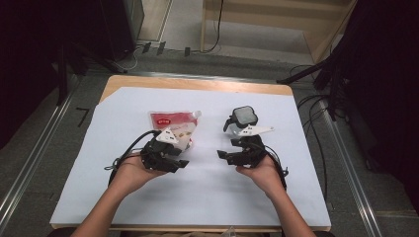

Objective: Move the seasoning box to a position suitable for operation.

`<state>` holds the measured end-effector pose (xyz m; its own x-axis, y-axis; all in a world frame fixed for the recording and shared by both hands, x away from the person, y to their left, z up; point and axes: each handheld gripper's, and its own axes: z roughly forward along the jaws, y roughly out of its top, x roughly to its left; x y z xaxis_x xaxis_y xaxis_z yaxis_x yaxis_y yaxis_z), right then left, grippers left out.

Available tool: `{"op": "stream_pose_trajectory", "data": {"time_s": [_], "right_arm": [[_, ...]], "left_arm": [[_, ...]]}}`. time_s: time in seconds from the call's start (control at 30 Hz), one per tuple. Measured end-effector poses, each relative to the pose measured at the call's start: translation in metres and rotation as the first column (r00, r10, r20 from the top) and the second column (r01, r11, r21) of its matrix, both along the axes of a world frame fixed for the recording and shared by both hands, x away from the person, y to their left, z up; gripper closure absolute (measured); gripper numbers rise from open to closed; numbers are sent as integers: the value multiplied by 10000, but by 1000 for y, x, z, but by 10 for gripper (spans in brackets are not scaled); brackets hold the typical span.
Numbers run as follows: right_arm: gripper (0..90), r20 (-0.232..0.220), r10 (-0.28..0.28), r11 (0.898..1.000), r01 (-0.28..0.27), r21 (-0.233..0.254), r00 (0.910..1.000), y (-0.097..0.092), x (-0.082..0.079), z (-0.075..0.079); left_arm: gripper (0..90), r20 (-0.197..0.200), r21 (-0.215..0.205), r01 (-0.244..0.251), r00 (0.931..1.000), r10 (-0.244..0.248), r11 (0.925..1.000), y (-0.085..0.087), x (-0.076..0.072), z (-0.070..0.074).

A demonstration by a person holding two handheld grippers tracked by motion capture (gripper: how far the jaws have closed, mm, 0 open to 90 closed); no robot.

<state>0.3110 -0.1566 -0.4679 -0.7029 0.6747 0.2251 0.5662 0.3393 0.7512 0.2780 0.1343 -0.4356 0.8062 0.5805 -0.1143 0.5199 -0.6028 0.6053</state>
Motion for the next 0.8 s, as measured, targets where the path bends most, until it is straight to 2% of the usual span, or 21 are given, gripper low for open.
{"op": "stream_pose_trajectory", "data": {"time_s": [0.03, 0.07, 0.1, 0.17, 0.3, 0.33, 0.4, 0.43, 0.47, 0.5, 0.53, 0.57, 0.63, 0.73, 0.8], "right_arm": [[311, -117, -80, 9996, 77, -275, 9999, 0, -1, -2], [311, -199, -81, 9992, 73, -392, 9998, 1, -3, -4], [311, -197, -35, 9991, 27, -418, 9998, 1, -4, -5], [306, -42, -41, 9988, 39, -497, 10000, -1, -6, -5], [309, 142, -147, 9991, 152, -399, 9998, -2, -7, -4], [328, 177, -175, 9991, 182, -391, 9997, -2, -7, -5], [344, 130, -98, 9978, 107, -652, 9999, -2, -6, -8], [344, 130, -98, 9978, 107, -652, 9999, -2, -6, -8], [365, 6, -50, 9987, 50, -512, 10000, -3, -6, -8], [367, 5, -20, 9992, 20, -389, 10000, -3, -6, -7], [367, 5, -20, 9992, 20, -389, 10000, -3, -6, -7], [364, 175, -29, 9999, 32, -151, 9998, -4, -6, -4], [349, 403, -21, 9999, 26, -133, 9992, -3, -6, -3], [343, 456, -95, 9999, 100, -107, 9989, -2, -4, -3], [355, 403, -64, 9999, 60, 92, 9992, -2, -3, -2]], "left_arm": [[522, -362, -159, 153, 9992, -159, 9998, 1, 1, -1], [534, -362, -159, 153, 9992, -159, 9998, 1, 1, -1], [509, -732, -391, 309, 9967, -337, 9988, 2, 1, -1], [483, -809, -495, 445, 9955, -485, 9978, 3, 2, -2], [487, -854, -721, 806, 9926, -867, 9941, 2, -2, -4], [476, -782, -727, 915, 9922, -972, 9931, 1, -3, -3], [448, -289, -551, 1243, 9916, -1260, 9907, -2, -7, -3], [443, -289, -551, 1243, 9916, -1260, 9907, -2, -7, -3], [440, 83, -481, 1422, 9898, -1420, 9887, -3, -9, -3], [435, 202, -459, 1458, 9892, -1450, 9883, -2, -9, -3], [427, 202, -459, 1458, 9892, -1450, 9883, -2, -9, -3], [422, 241, -518, 1436, 9895, -1425, 9883, 0, -9, -3], [410, 140, -587, 1350, 9908, -1344, 9891, 2, -8, -2], [405, 91, -635, 1250, 9922, -1246, 9901, 3, -9, -2], [407, 63, -728, 1196, 9928, -1194, 9902, 5, -9, -1]]}}
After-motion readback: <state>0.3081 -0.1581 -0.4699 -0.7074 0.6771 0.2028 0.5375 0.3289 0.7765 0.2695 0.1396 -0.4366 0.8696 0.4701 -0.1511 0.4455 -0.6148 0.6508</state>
